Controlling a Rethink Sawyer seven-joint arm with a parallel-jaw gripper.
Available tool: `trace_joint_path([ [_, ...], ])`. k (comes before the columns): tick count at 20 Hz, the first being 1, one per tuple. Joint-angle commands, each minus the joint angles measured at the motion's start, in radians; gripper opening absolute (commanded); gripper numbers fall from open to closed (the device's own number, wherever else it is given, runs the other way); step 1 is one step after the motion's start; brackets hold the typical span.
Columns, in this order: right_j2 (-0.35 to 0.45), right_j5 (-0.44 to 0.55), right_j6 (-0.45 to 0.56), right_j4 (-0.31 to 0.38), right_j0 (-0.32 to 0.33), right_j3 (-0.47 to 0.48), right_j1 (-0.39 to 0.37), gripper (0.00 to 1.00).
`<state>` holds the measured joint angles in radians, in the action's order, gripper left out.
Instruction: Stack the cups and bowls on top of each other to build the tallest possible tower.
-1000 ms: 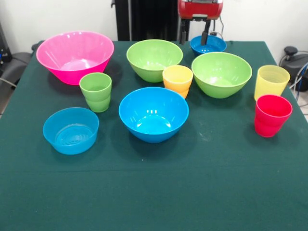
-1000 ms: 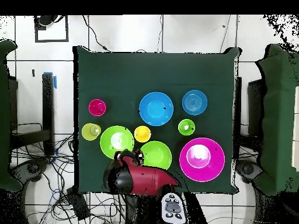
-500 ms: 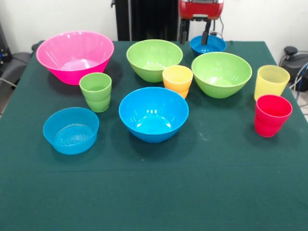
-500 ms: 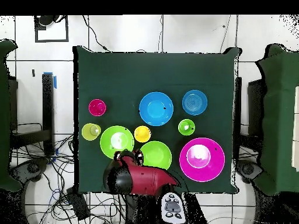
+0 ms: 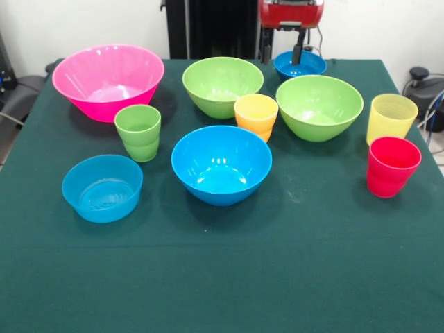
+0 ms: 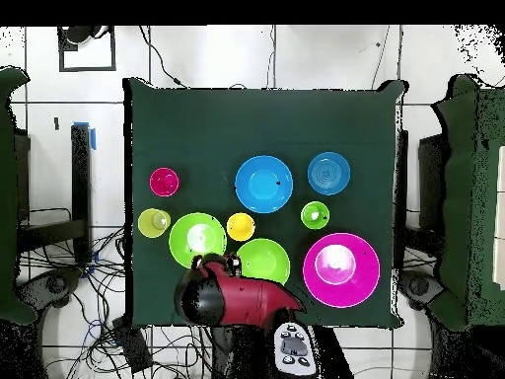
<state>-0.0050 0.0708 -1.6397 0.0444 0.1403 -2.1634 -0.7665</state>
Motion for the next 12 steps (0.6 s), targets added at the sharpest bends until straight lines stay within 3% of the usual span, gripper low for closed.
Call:
trace_joint_path([
  [1, 0.126, 0.178, -0.042, 0.004, 0.056, 0.136, 0.049, 1.00],
  [12, 0.151, 0.330, 0.008, 0.031, 0.096, 0.286, 0.086, 1.00],
])
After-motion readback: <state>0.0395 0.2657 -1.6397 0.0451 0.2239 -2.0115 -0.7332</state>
